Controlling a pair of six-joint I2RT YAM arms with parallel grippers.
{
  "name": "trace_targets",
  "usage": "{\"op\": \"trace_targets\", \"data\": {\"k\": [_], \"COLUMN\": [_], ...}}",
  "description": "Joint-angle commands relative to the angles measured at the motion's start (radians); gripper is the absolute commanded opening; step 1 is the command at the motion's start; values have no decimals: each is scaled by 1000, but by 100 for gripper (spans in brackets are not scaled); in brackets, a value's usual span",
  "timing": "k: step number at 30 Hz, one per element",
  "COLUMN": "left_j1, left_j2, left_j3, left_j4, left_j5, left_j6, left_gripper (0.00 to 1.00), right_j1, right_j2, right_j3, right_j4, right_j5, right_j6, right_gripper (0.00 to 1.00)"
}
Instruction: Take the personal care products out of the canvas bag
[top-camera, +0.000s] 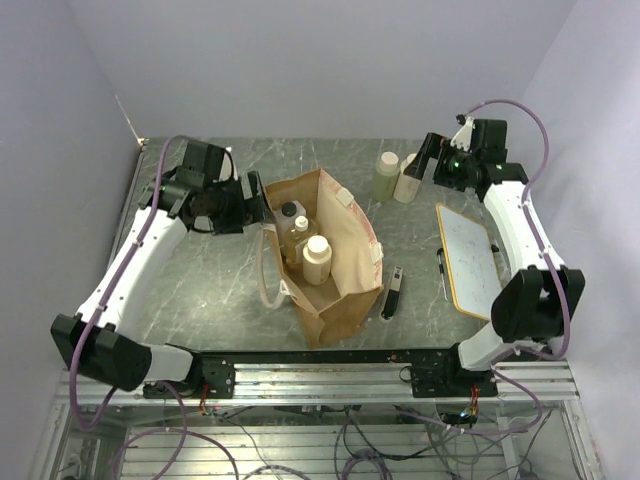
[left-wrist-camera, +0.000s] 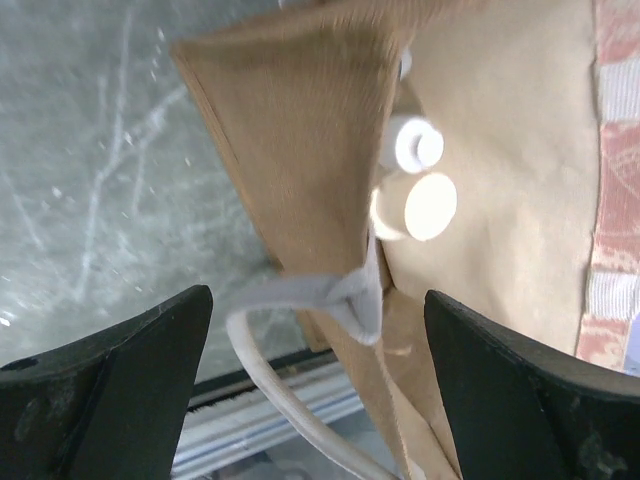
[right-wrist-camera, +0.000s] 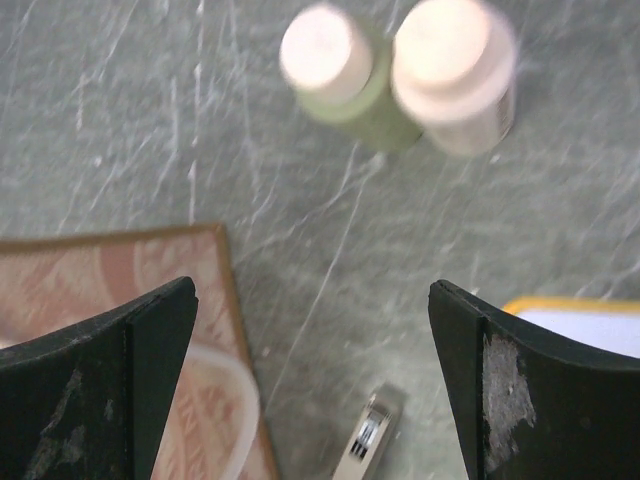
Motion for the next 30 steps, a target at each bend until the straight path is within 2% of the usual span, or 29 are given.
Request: {"op": "trace_targets", "data": {"k": [1,5,13,16,20,26,30], "left_j1": [-12,-58,-237,-299,-382,-481,-542], "left_j2": [-122,-169,-220,-280,-316,-263,-248], "left_j3": [-152,-236,-269,-339,-411,-403,-395], "left_j4": [128,171,138,194,260,221,175], "left_j5": [141,154,21,-3,-15,-52,-103], "left_j6": [-154,-209,-284,-368,-449,-450,-454], "left_gripper": [98,98,98,98,98,98,98], "right_j1": [35,94,211,300,475,699,772], "right_j2": [-141,-237,-324,-303,-250,-160,-108], "right_j3": [-103,-146,-68,-57,27,205,211], "right_j4": [-59,-114,-242,-244,-232,-253,-295], "right_j5": [-127,-141,-81,-74,29,170,214], "right_j6": [52,61,15,52,102,112,97], "right_gripper": [100,100,100,99,99,99,95]}}
